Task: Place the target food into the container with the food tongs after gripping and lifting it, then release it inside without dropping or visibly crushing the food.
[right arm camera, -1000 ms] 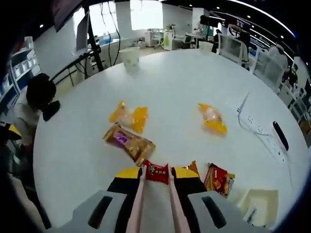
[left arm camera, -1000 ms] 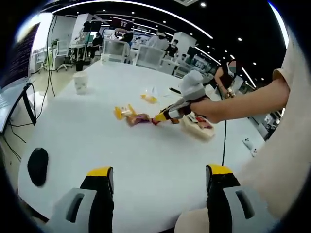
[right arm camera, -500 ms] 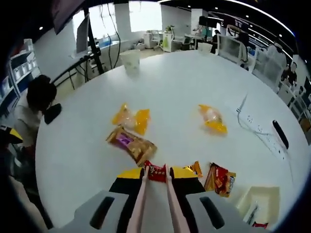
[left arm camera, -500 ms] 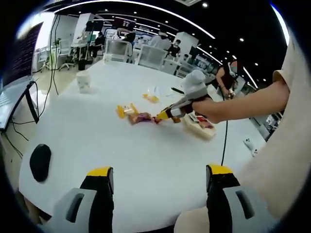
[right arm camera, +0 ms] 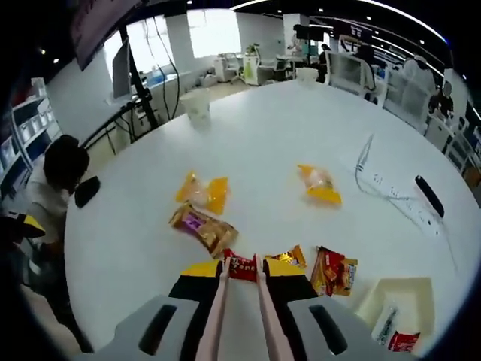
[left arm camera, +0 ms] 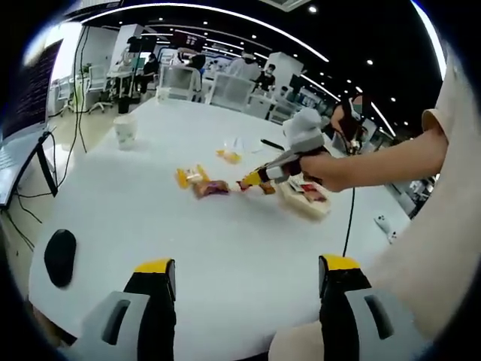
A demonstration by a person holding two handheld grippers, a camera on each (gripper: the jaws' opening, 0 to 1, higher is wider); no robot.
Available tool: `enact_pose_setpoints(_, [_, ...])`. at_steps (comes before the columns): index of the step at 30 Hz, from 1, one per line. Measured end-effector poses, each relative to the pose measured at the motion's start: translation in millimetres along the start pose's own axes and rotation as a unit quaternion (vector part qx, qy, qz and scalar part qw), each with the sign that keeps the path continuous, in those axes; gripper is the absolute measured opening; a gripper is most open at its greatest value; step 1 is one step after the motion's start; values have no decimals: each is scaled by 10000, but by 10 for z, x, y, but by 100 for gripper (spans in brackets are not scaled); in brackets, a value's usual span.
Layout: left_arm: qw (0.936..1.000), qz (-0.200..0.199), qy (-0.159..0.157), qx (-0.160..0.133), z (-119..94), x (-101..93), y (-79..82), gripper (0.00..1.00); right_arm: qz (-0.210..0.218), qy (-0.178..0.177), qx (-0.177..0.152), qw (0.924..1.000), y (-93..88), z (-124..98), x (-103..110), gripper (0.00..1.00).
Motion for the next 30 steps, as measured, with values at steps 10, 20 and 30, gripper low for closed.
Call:
enact_pose_setpoints(10, [10000,47,-2,-80,-34,-46,19,78,45,-84,-187,9998,129,-98,-51,21])
enact_pose_setpoints(20, [9999,62,6,-134,-110,-110,-25,78,100,-79,-321,9994,128,-177,-130,21])
enact_pose_setpoints(30, [9997,77,-25,-221,-131,-180,-4,77,202,-161,-549,9982,209,-332,-195,21])
Point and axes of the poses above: the point that each gripper's makers call its tool centre point, and the gripper's own axes: z roughly forward along the fingers, x roughly to its left, y roughly out of its top, the point moved 5 cm from there along -z, roughly backward along the fingers, and after that the axes turned 10 degrees about -x, right-handed, at the moved point
